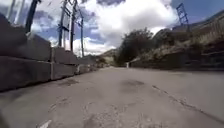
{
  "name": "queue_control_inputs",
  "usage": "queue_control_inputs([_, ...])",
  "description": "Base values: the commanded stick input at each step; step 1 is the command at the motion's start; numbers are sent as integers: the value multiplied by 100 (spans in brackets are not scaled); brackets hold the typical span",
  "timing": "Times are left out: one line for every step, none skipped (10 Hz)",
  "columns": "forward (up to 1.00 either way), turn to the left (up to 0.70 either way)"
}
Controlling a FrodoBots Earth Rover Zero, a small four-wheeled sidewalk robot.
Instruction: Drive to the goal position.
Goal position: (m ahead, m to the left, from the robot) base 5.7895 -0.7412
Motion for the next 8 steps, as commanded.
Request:
queue_control_inputs([70, 0])
queue_control_inputs([70, 0])
queue_control_inputs([70, 0])
queue_control_inputs([70, 0])
queue_control_inputs([70, 0])
queue_control_inputs([70, 0])
queue_control_inputs([70, 0])
queue_control_inputs([70, 0])
